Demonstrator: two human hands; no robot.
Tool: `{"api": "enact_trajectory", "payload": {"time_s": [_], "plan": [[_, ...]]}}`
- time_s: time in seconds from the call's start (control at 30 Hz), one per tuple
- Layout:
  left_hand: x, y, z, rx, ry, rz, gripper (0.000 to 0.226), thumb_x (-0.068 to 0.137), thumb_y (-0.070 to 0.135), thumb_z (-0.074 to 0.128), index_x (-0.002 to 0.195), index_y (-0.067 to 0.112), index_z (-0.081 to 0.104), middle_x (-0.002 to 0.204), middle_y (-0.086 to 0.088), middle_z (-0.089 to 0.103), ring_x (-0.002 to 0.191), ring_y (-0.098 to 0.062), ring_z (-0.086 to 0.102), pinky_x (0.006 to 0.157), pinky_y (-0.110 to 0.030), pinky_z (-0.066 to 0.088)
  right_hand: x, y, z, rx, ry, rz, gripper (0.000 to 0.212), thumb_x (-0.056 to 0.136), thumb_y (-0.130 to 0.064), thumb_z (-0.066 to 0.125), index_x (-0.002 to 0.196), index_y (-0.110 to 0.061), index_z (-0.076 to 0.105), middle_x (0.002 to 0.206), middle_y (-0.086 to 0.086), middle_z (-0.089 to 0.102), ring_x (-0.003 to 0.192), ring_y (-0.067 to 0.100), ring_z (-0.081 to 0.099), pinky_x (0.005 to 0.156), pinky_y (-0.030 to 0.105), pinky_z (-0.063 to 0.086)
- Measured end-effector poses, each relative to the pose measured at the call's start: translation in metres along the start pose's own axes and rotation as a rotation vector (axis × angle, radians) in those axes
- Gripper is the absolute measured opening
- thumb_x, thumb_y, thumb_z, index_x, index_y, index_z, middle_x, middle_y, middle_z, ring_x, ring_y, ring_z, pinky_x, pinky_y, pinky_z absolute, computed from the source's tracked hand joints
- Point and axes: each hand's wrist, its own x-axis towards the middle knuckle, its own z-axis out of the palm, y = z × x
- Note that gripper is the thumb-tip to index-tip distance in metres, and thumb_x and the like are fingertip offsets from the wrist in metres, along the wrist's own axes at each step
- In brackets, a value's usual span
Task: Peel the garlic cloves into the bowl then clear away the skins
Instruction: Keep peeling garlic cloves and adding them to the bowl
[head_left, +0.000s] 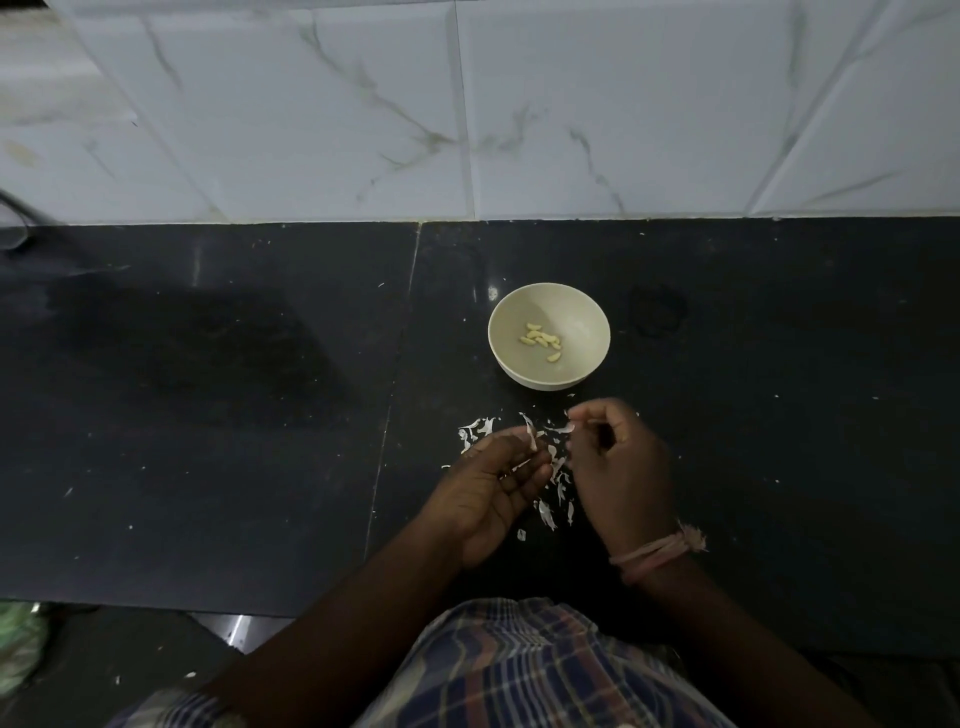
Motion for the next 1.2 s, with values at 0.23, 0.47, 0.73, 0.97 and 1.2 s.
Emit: {"api": "enact_trajectory", "payload": {"time_s": [0.23, 0.47, 0.73, 0.97, 1.2], "plan": [[0.002, 0.001, -0.002, -0.034, -0.026, 0.065, 0.019, 0.089, 0.007, 0.067, 0.108, 0.003, 0.066, 0.102, -0.017, 0.074, 0.085, -0.019, 0.074, 0.070, -0.023, 0.061, 0.002, 0.004, 0.002, -0.082, -0.001, -0.080, 0.010, 0.084, -0.013, 0.077, 0.092, -0.017, 0.073, 0.087, -0.005, 0.070, 0.078, 0.008, 0.067, 0.073, 0.038, 0.058], [0.003, 0.002, -0.003, -0.060, 0.030, 0.139, 0.014, 0.090, -0.008, 0.062, 0.099, -0.001, 0.070, 0.095, -0.015, 0.075, 0.087, -0.019, 0.075, 0.074, -0.022, 0.060, -0.003, 0.003, 0.005, -0.133, -0.049, -0.092, 0.020, 0.099, -0.018, 0.061, 0.114, -0.013, 0.073, 0.102, 0.001, 0.076, 0.094, 0.017, 0.071, 0.085, 0.033, 0.055], [0.000, 0.003, -0.001, -0.005, 0.042, 0.247, 0.013, 0.091, -0.008, 0.061, 0.102, -0.007, 0.069, 0.098, -0.020, 0.075, 0.093, -0.025, 0.075, 0.088, -0.029, 0.061, -0.006, -0.002, 0.011, -0.046, -0.184, -0.057, 0.016, 0.092, -0.013, 0.065, 0.101, -0.017, 0.078, 0.112, -0.008, 0.069, 0.104, -0.001, 0.060, 0.094, 0.019, 0.047], [-0.003, -0.003, -0.004, 0.246, 0.056, 0.384, 0.010, 0.084, 0.004, 0.076, 0.093, 0.008, 0.080, 0.101, -0.023, 0.075, 0.097, -0.032, 0.072, 0.095, -0.045, 0.057, -0.004, -0.011, 0.007, 0.323, -0.185, 0.231, 0.008, 0.093, -0.013, 0.069, 0.094, -0.016, 0.076, 0.081, -0.001, 0.076, 0.072, 0.011, 0.071, 0.068, 0.026, 0.058], [-0.007, -0.002, -0.005, 0.386, 0.071, 0.463, 0.016, 0.086, 0.003, 0.076, 0.097, 0.015, 0.079, 0.098, -0.018, 0.076, 0.093, -0.033, 0.073, 0.095, -0.055, 0.056, -0.005, -0.016, 0.006, 0.394, -0.244, 0.374, 0.009, 0.092, -0.008, 0.066, 0.089, -0.011, 0.074, 0.067, 0.002, 0.070, 0.057, 0.016, 0.062, 0.051, 0.027, 0.053]]}}
